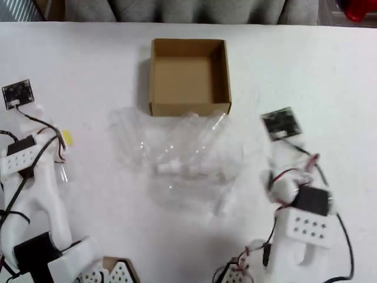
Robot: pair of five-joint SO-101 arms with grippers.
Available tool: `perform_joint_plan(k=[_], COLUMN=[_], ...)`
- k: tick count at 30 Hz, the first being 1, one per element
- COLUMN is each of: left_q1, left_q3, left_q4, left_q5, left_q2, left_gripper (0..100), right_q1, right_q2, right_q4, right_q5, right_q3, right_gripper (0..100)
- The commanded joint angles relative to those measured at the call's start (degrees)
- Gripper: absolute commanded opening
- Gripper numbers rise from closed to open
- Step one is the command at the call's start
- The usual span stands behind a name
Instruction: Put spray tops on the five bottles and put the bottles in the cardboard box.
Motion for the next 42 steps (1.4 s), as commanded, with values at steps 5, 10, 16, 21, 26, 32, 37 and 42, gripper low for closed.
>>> perform_joint_plan(k=[5, 10, 16, 21, 26, 32, 37, 42], left_q1=[1.19, 1.19, 1.19, 1.19, 1.19, 1.36, 1.89, 1.89], left_q3=[-0.7, -0.44, -0.44, -0.44, -0.44, -0.44, -0.44, -0.44], left_q4=[-1.41, -1.41, -1.41, -1.41, -1.41, -1.49, -1.49, -1.49], left_q5=[0.26, 0.26, 0.26, 0.26, 0.18, 0.18, -2.11, -2.81], left_q2=[-0.4, -0.4, -0.4, -0.4, -0.4, -0.4, -0.4, -0.4], left_gripper=[2, 2, 2, 2, 2, 2, 2, 2], right_q1=[21.23, 27.91, 31.69, 31.16, 30.9, 30.55, 30.81, 30.81], right_q2=[13.58, 20.18, 24.13, 27.91, 29.93, 29.93, 29.93, 29.93], right_q4=[-2.07, -2.07, -3.03, -9.89, -11.38, -6.81, 3.74, 12.88], right_q5=[33.32, 51.16, 72.09, 74.81, 71.21, 47.03, 30.07, 18.2], right_q3=[-4.48, -4.84, -4.75, -4.48, -4.84, -11.34, -18.11, -18.9], right_gripper=[1.8, 3.3, 20.0, 29.6, 23.7, 6.9, 2.7, 1.5])
